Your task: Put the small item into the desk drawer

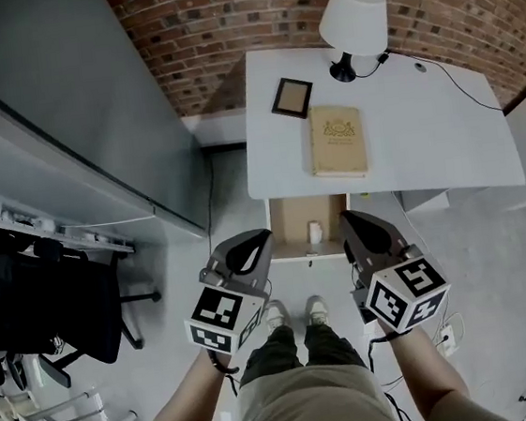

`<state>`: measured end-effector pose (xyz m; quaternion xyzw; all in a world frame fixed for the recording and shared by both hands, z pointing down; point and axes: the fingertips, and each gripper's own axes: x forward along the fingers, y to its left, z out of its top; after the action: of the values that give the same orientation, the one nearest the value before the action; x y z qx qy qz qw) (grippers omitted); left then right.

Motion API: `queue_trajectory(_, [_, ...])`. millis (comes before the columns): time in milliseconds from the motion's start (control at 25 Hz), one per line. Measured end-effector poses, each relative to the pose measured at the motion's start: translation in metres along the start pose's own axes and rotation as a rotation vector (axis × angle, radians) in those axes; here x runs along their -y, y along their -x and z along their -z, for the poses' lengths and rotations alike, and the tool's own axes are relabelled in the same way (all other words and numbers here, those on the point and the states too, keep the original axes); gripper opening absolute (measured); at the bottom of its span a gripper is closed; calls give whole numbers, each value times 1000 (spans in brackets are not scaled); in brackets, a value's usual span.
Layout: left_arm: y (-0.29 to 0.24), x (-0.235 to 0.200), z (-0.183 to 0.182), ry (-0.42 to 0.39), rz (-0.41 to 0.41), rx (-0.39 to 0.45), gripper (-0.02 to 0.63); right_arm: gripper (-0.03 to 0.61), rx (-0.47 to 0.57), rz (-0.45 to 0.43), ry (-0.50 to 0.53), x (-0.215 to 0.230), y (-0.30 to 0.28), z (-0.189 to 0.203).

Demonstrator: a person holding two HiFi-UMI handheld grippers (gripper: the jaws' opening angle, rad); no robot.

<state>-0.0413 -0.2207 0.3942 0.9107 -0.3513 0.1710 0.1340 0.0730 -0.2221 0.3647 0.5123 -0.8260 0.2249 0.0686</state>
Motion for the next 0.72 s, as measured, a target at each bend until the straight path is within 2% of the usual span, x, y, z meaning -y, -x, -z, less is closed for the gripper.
queue_trajectory(320, [56, 12, -91, -120, -36, 158, 3, 5, 189, -55, 116, -56, 56, -91])
queue_trajectory(560, [102, 21, -142, -184, -68, 258, 2, 4, 292, -109, 164, -93, 90, -136])
queue_trajectory(720, [127, 30, -164, -196, -89, 313, 2, 3, 332, -149, 211, -114, 108, -152])
